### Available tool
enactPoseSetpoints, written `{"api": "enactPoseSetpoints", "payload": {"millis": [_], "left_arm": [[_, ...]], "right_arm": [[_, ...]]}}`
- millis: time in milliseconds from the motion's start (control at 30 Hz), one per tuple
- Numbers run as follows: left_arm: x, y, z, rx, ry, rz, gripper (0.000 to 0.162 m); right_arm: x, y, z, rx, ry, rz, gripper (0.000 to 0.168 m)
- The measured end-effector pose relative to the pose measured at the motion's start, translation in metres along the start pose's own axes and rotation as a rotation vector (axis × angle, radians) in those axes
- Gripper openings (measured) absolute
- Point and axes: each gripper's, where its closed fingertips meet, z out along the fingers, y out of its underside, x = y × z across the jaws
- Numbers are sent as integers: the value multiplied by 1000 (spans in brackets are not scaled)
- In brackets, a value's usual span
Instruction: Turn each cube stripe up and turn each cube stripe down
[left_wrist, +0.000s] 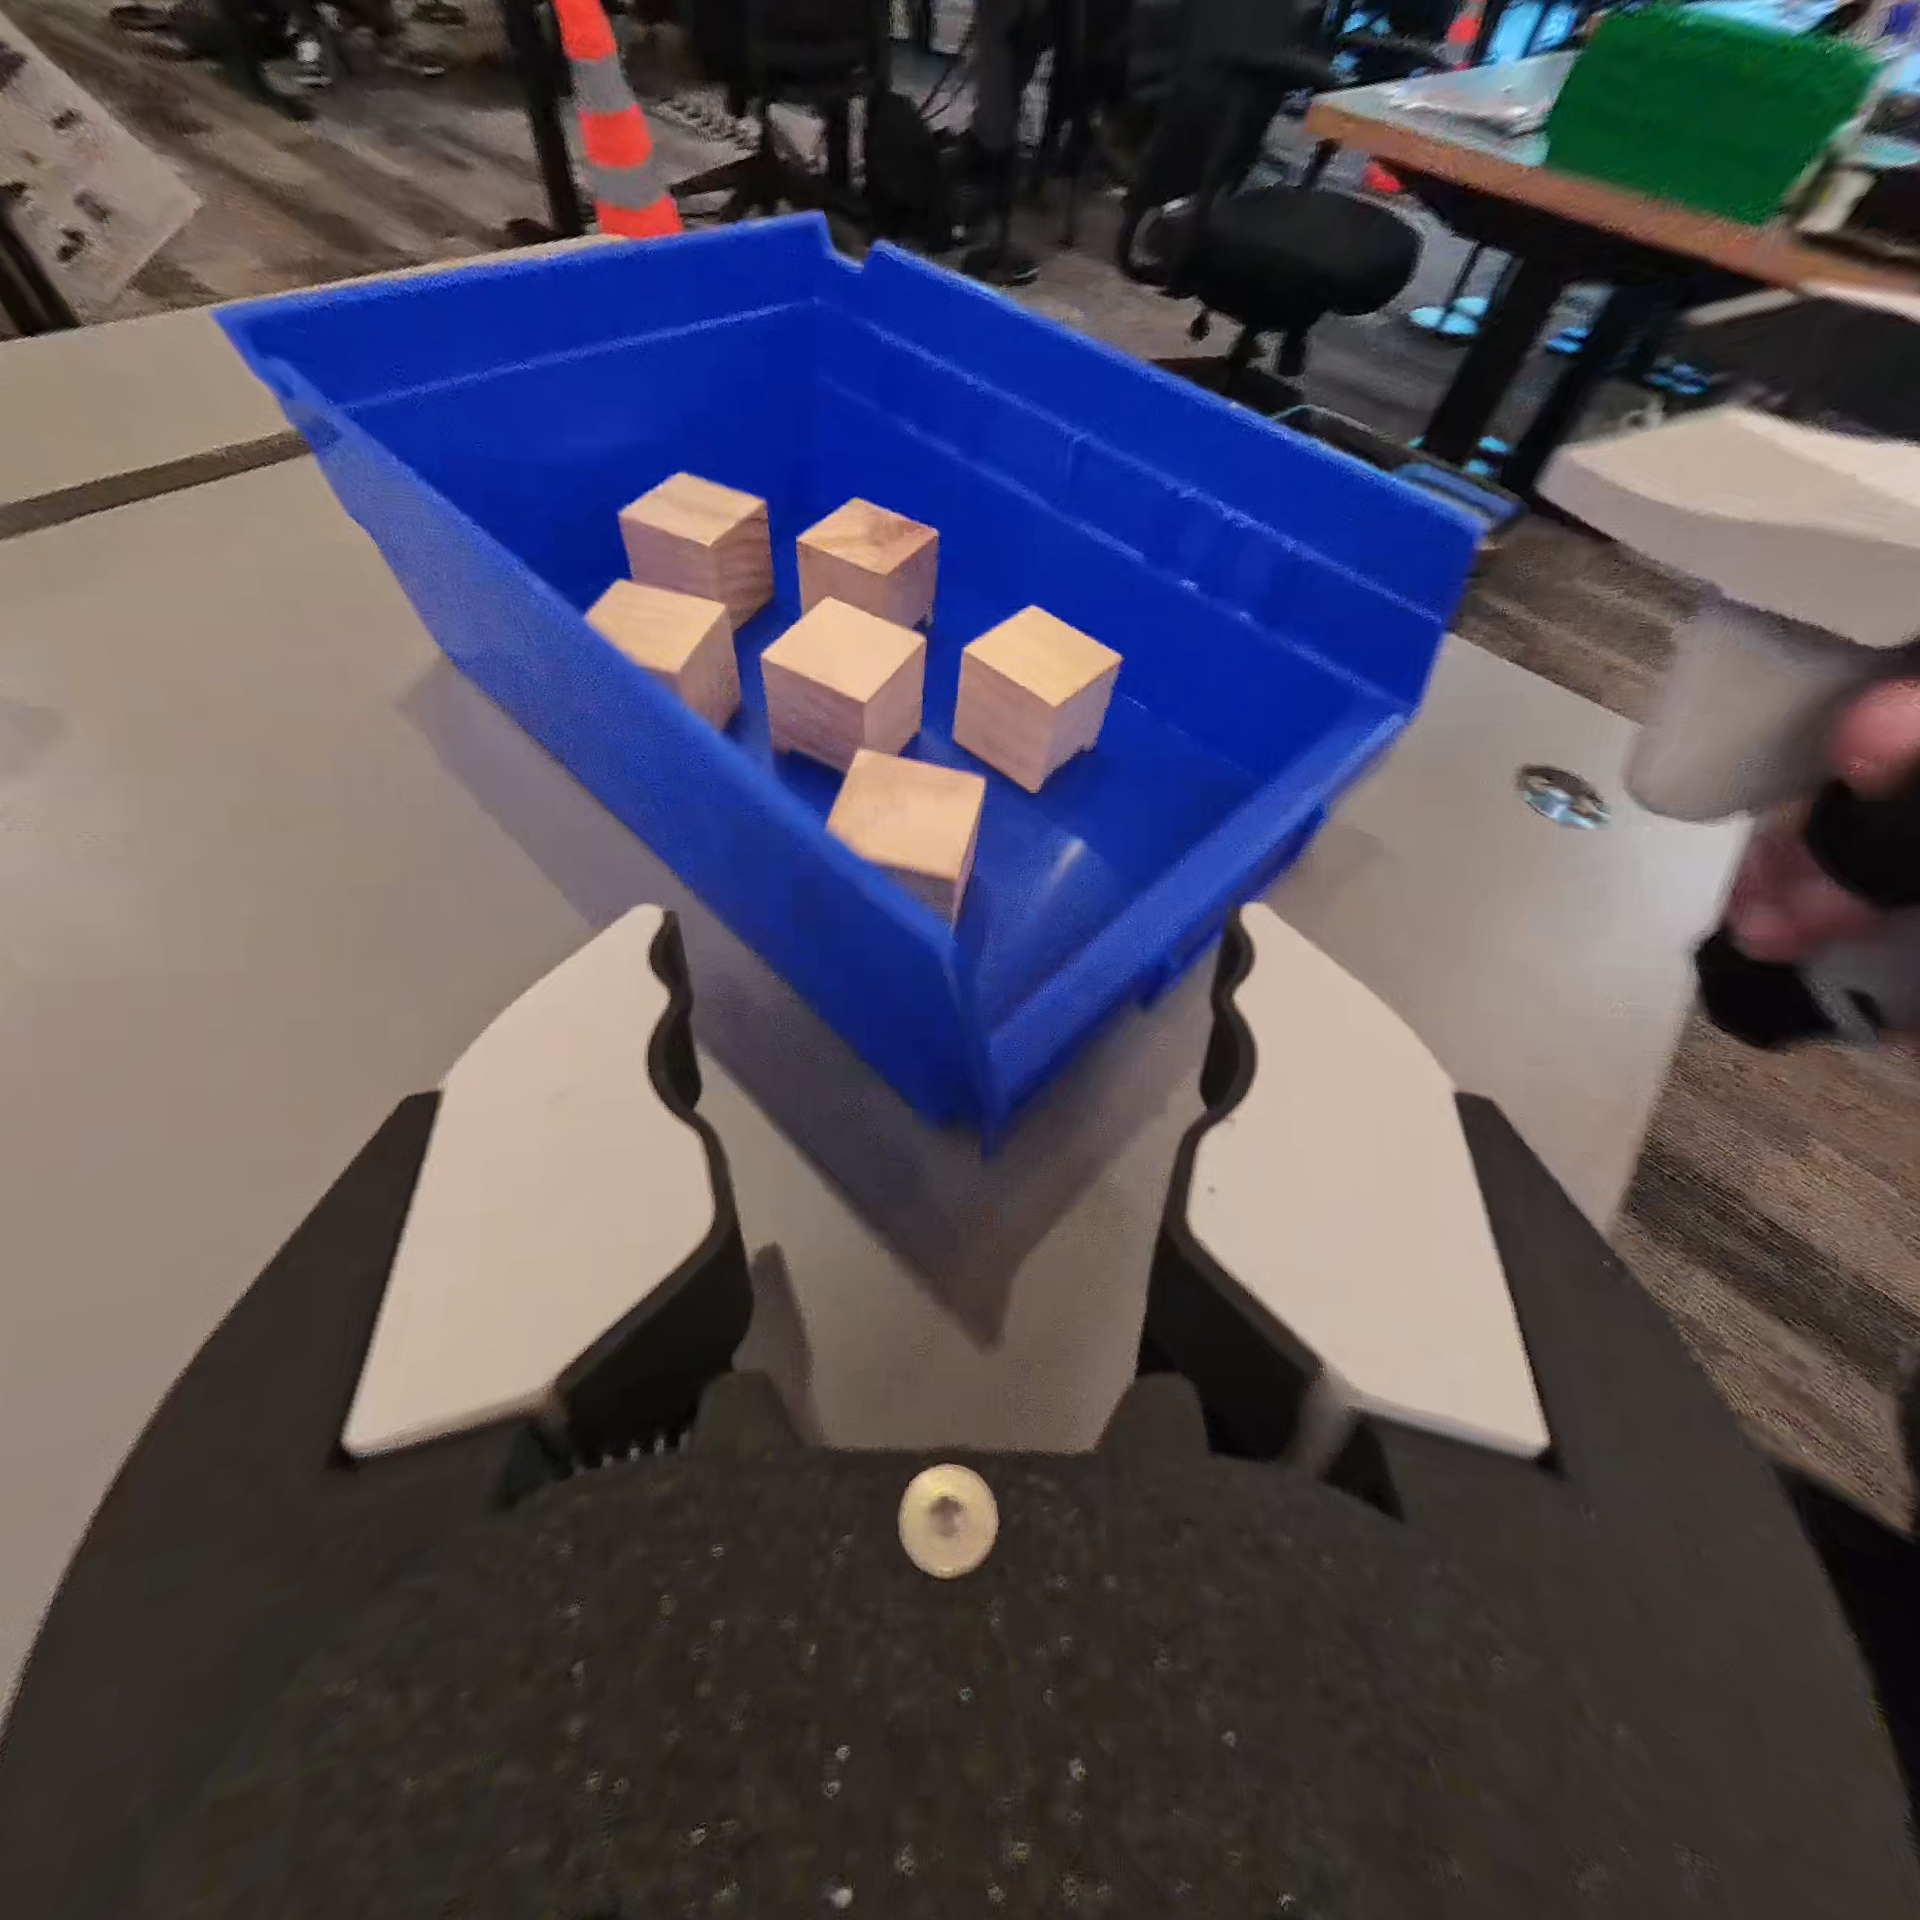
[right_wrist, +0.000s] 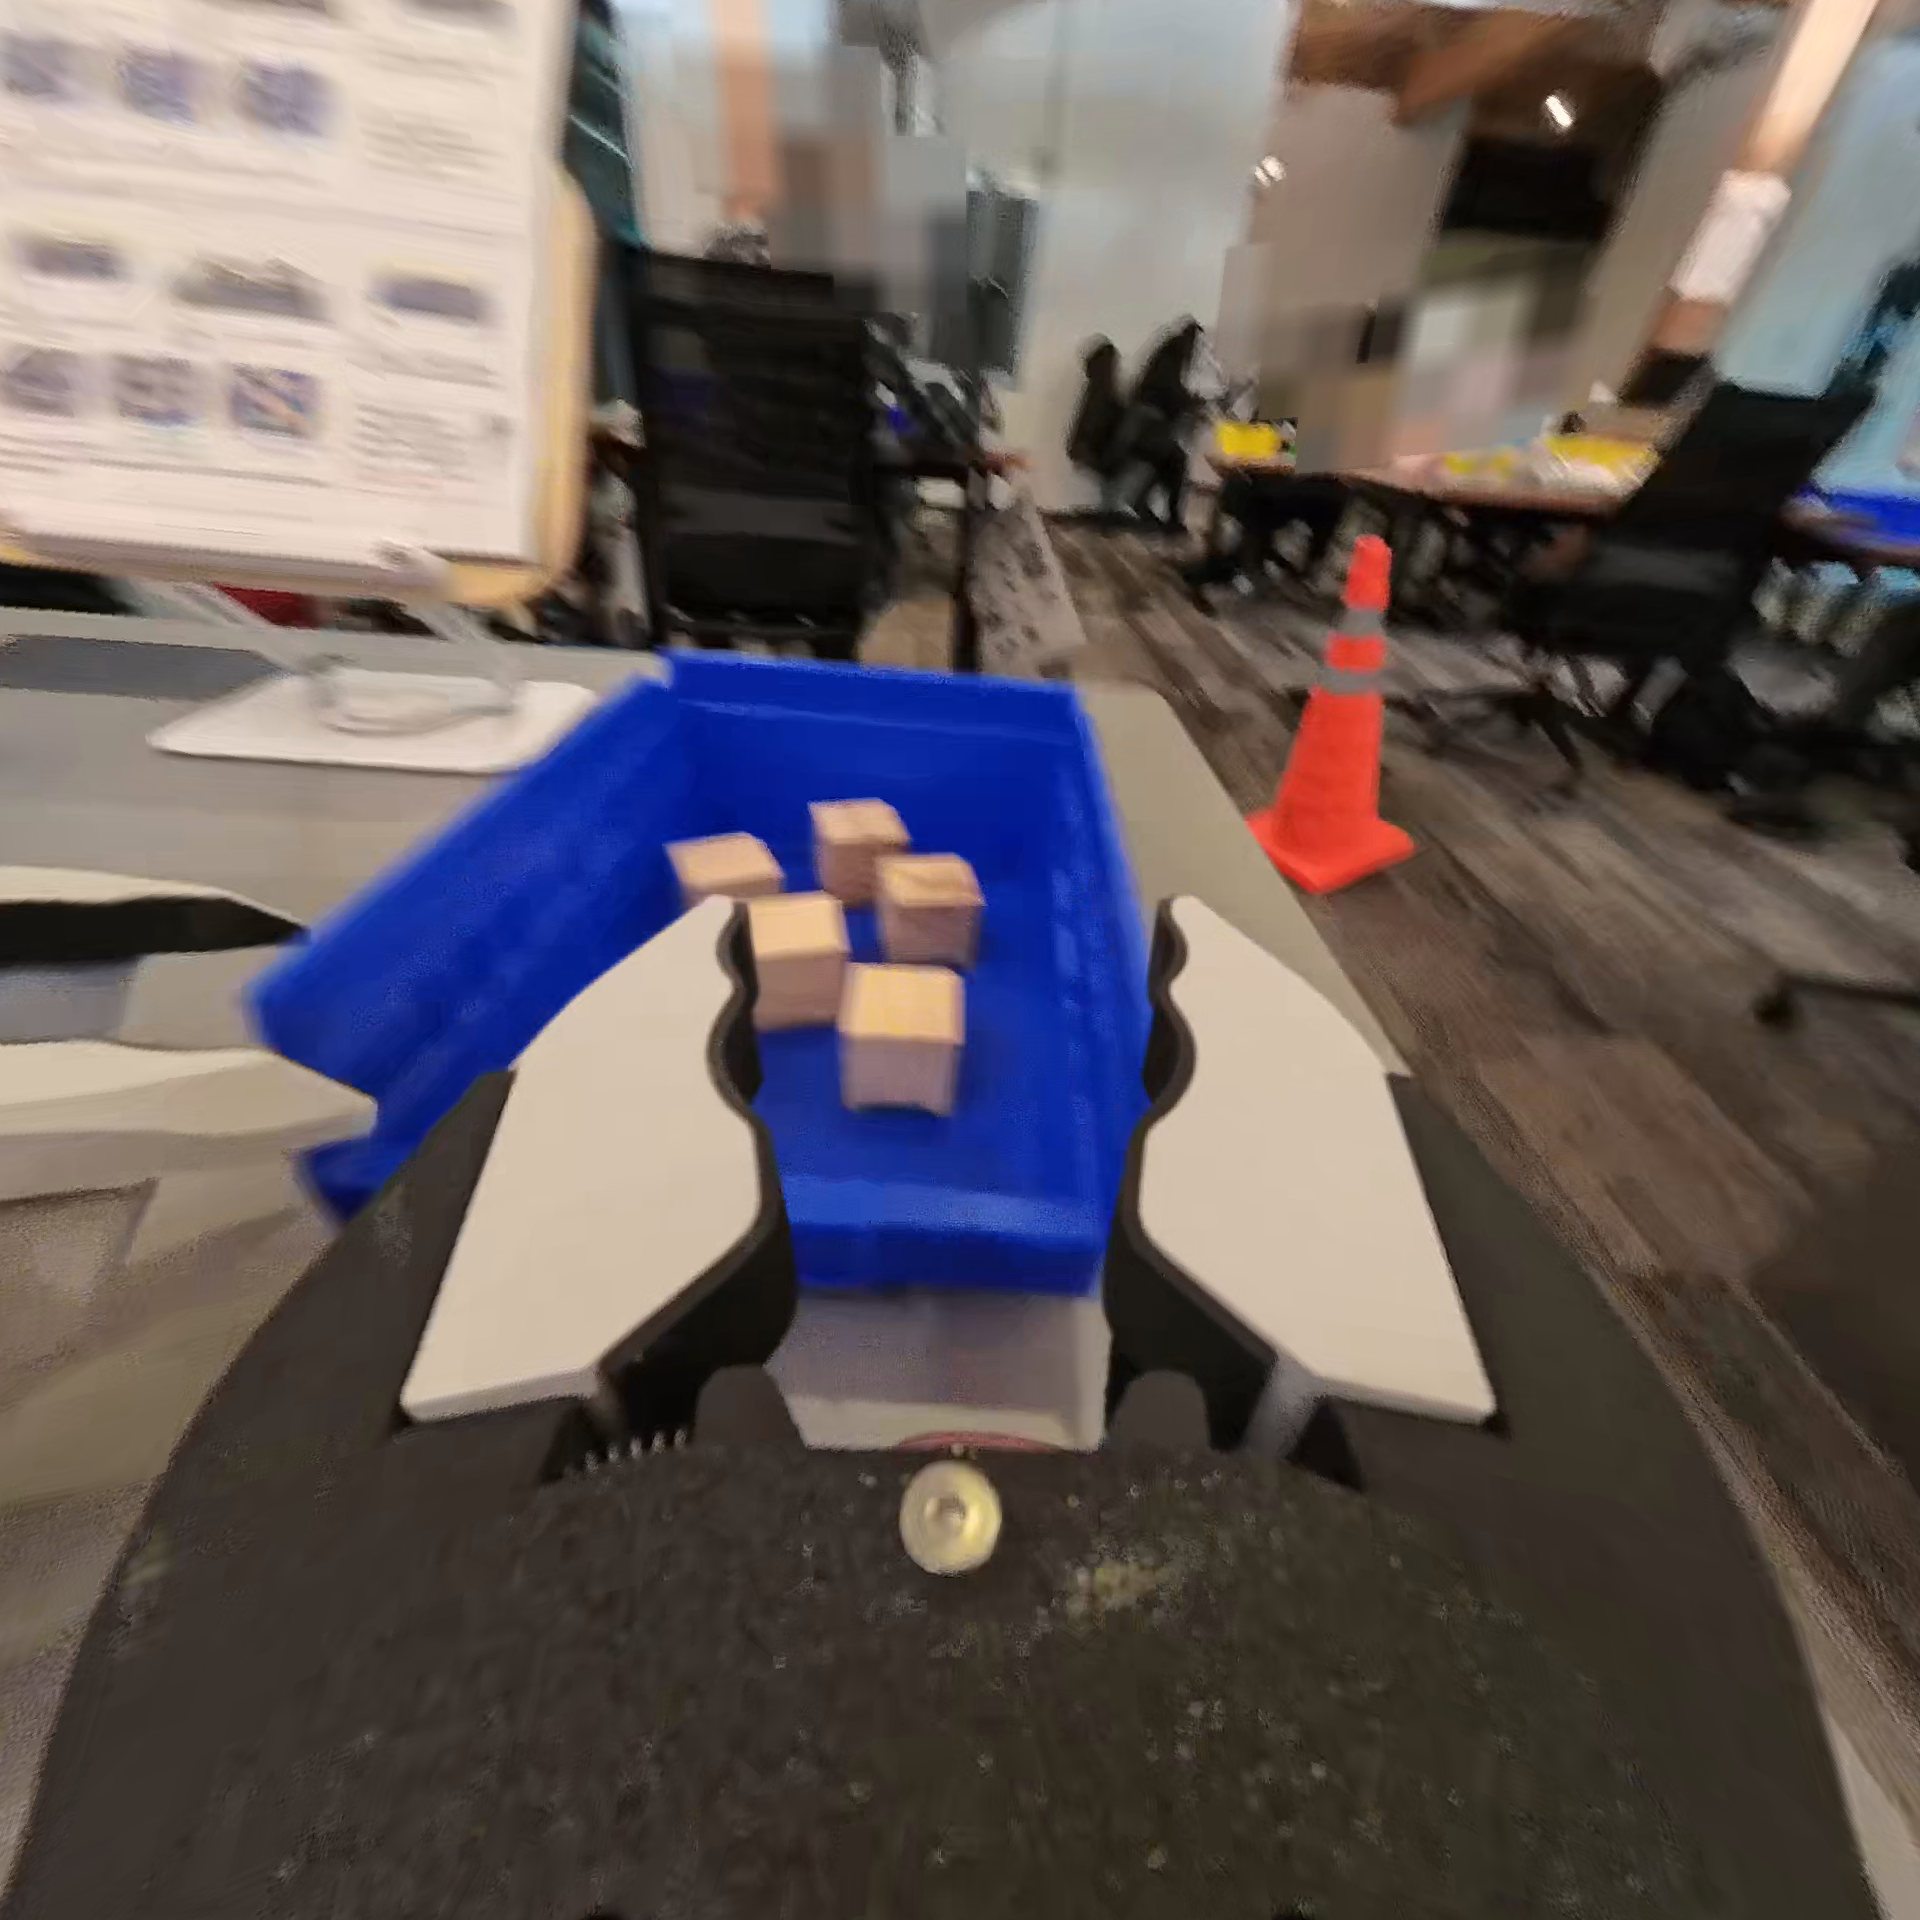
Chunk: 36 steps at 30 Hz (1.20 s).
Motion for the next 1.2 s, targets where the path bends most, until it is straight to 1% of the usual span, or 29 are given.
{"api": "enactPoseSetpoints", "payload": {"millis": [33,67,100,133,200,267,333,367,400,433,500,533,633,700,767,900,1000,1100,1200], "left_arm": [[1,-1,15,0,-16,-5,91],[-2,0,26,-4,-42,-13,81],[-10,5,32,-25,-95,-39,65],[-20,10,34,-38,-137,-90,46],[-29,13,29,-28,-143,-184,34],[-45,15,19,-47,-224,-180,21],[-54,17,13,-63,-251,-197,15],[-56,17,12,-66,-257,-203,13],[-58,18,11,-68,-263,-203,13],[-58,18,10,-71,-271,-203,13],[-58,19,7,-78,-281,-181,13],[-59,20,5,-82,-288,-169,13],[-59,22,-12,-80,-320,-121,13],[-68,22,-37,-54,-343,-131,13],[-84,22,-72,-14,-375,-134,13],[-131,36,-156,27,-522,-115,12],[-167,59,-211,22,-629,-152,12],[-195,85,-239,-14,-661,-222,12],[-208,99,-246,-47,-653,-260,12]], "right_arm": [[19,13,2,-47,46,7,74],[32,24,5,-90,75,12,74],[40,34,9,-129,86,28,75],[41,44,14,-164,73,54,75],[33,61,23,-234,25,100,72],[22,74,30,-290,3,102,67],[16,84,34,-340,1,74,57],[12,87,35,-355,-6,66,55],[7,87,36,-350,-25,90,50],[1,87,36,-347,-52,116,41],[-10,89,36,-362,-106,170,17],[-9,90,36,-374,-85,197,11],[-16,87,34,-417,-20,153,4],[-37,76,31,-392,-44,138,3],[-70,60,30,-346,-95,128,4],[-162,31,32,-254,-206,54,3],[-233,28,41,-264,-311,25,3],[-282,38,50,-321,-385,37,4],[-301,49,53,-366,-410,47,5]]}}
